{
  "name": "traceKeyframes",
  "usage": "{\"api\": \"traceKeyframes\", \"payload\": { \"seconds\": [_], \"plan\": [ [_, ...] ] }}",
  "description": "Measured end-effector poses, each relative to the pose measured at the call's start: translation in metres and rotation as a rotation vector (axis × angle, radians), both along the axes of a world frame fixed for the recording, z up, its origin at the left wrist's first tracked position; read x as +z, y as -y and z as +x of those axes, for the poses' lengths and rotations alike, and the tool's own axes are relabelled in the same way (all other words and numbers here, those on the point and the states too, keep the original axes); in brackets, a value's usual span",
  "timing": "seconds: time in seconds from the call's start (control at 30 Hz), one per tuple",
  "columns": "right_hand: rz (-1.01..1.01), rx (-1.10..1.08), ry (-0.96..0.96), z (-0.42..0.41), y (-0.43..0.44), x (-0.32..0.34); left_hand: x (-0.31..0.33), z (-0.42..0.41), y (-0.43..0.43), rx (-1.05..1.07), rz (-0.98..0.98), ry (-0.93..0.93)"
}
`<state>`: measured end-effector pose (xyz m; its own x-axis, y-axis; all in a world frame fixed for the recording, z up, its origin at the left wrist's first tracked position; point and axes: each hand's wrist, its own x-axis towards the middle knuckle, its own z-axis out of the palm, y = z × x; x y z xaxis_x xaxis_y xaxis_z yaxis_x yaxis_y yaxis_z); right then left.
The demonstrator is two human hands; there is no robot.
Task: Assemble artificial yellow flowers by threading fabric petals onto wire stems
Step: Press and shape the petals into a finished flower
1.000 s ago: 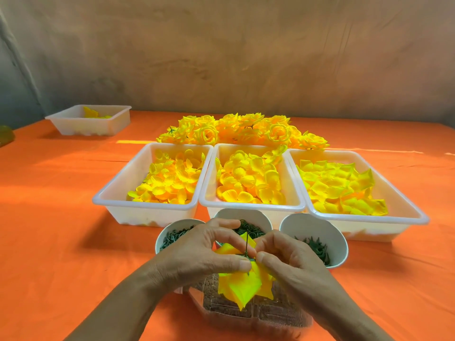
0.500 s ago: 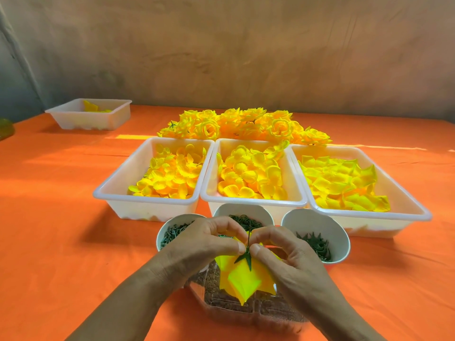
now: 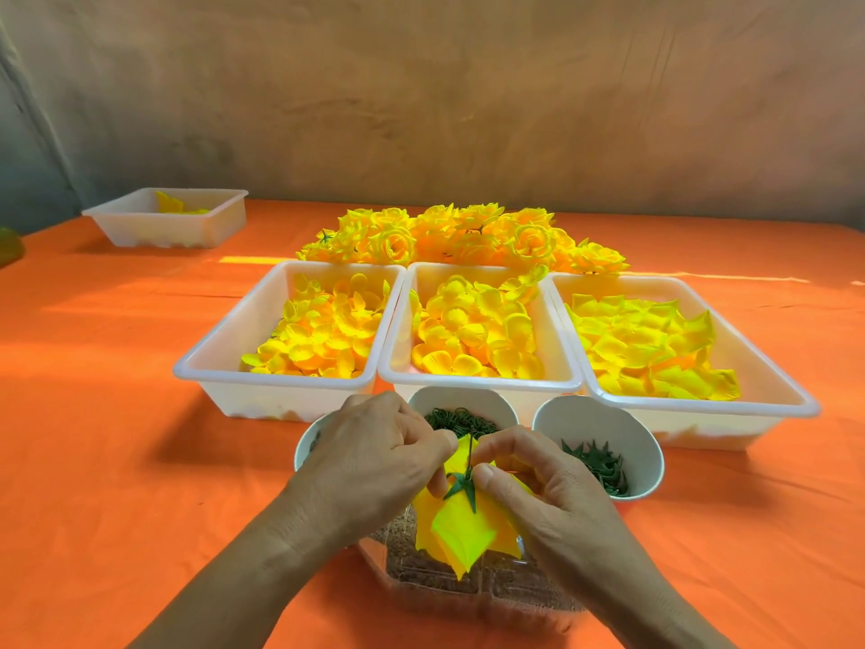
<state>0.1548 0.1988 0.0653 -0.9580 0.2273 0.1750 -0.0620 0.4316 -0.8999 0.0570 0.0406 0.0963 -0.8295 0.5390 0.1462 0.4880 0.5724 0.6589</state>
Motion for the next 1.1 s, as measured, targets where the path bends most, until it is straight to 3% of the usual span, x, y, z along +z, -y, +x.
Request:
{"api": "traceKeyframes", "payload": {
  "seconds": [0.3,0.5,0.7,0.9,1.1],
  "plan": [
    [0.003,0.015,0.012,0.001,-0.001,0.0,0.008,0.0,-0.005,0.052,-0.217,-0.013],
    [0.003,0.009,0.008,0.0,-0.001,-0.001,0.009,0.0,-0.006,0.046,-0.058,0.19],
    [0.01,0.012,0.008,0.001,0.0,-0.002,0.008,0.004,-0.003,0.079,-0.14,0.129],
    [0.014,0.008,0.014,0.001,-0.001,-0.003,0.01,0.003,-0.001,0.102,-0.071,0.221],
    [0.009,0.011,-0.004,0.0,-0.001,-0.004,0.009,0.003,0.005,-0.003,-0.137,-0.046]
  ]
}}
